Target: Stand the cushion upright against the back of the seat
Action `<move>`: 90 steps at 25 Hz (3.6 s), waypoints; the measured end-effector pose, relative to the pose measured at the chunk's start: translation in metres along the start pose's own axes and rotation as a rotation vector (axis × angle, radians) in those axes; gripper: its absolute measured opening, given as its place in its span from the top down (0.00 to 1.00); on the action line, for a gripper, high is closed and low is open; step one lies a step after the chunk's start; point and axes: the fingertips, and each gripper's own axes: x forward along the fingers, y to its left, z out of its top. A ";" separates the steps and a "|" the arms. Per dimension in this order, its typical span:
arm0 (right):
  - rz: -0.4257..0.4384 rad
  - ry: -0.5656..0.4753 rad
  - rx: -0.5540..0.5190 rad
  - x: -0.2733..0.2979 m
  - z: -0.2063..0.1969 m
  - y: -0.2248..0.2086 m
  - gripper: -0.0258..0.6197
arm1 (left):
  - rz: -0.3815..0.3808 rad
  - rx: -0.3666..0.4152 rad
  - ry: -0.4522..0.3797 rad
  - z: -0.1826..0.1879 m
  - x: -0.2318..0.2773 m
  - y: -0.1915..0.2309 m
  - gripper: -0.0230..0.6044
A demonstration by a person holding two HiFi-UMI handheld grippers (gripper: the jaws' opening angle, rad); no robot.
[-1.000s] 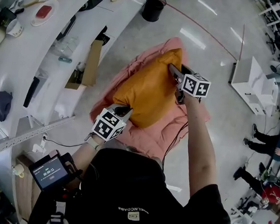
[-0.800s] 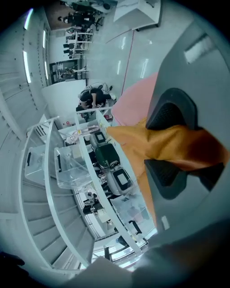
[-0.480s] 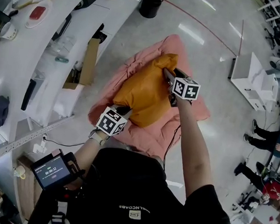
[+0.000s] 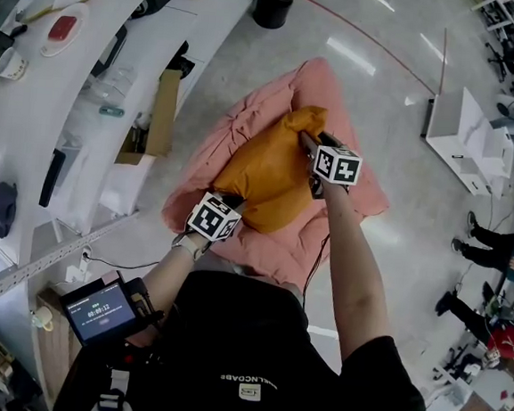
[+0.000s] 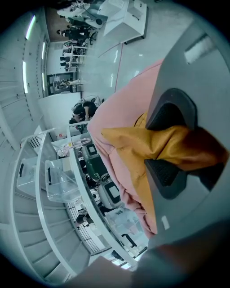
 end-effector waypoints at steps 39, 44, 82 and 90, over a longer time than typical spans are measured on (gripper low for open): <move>0.183 -0.507 0.239 -0.161 0.019 0.060 0.58 | -0.002 0.177 -0.293 0.072 -0.092 -0.086 0.86; 0.206 -0.596 0.257 -0.222 0.018 0.069 0.61 | -0.018 0.265 -0.310 0.089 -0.090 -0.129 0.86; -0.106 -0.863 0.399 -0.475 -0.115 0.025 0.83 | -0.405 0.571 -0.194 0.089 -0.030 -0.357 0.94; -0.242 -0.921 0.395 -0.526 -0.152 0.034 0.92 | -0.566 0.651 -0.221 0.075 -0.047 -0.409 0.94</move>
